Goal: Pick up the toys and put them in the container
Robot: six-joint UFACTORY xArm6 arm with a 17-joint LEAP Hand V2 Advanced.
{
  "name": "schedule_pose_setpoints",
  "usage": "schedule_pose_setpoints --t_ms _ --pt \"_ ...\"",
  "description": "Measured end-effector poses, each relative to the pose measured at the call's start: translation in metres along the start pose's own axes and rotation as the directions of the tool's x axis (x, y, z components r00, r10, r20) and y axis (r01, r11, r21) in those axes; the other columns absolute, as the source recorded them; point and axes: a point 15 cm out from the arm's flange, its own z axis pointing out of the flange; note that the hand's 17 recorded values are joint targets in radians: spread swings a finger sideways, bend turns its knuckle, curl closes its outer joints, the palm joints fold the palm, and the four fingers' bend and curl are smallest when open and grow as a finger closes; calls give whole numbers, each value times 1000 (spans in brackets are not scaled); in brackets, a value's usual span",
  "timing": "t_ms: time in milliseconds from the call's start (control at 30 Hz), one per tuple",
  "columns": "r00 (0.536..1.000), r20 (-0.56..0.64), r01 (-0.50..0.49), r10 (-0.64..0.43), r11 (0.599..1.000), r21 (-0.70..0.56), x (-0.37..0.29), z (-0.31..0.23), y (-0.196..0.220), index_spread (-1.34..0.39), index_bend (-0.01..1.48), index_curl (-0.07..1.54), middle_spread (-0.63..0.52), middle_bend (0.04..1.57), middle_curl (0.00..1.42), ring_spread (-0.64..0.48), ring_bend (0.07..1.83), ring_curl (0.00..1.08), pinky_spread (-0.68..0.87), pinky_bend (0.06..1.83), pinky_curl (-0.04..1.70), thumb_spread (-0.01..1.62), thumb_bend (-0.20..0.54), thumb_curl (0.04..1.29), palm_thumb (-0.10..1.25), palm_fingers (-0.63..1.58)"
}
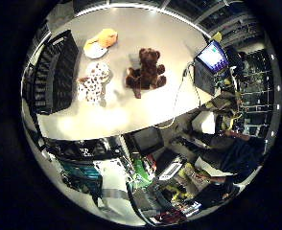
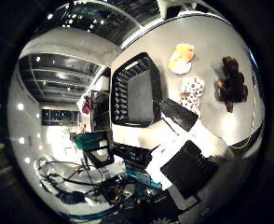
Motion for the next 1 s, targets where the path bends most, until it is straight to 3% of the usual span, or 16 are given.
schedule_pose_setpoints --t_ms 167,300,567,800,1000 --pt "996 -23 -85 85 996 15 46 5 -15 -451 169 346 -12 196 317 154 210 204 427 203 277 1099 -27 336 767 360" --pt "991 -35 -127 128 992 29 74 11 -35 -364 116 295 -1 222 329 150 269 226 419 259 296 1079 -42 306 625 317" --pt "999 -42 -35 33 999 -39 116 45 -69 -338 130 234 45 213 331 163 298 242 404 374 328 1011 -41 278 466 127" --pt "998 -58 -42 35 992 -121 149 94 -84 -294 139 229 84 198 328 181 303 246 393 415 333 964 -38 273 382 67" --pt "993 -76 -99 92 990 -96 172 130 -107 -230 136 223 150 213 332 227 343 259 412 457 333 937 -32 276 344 63"
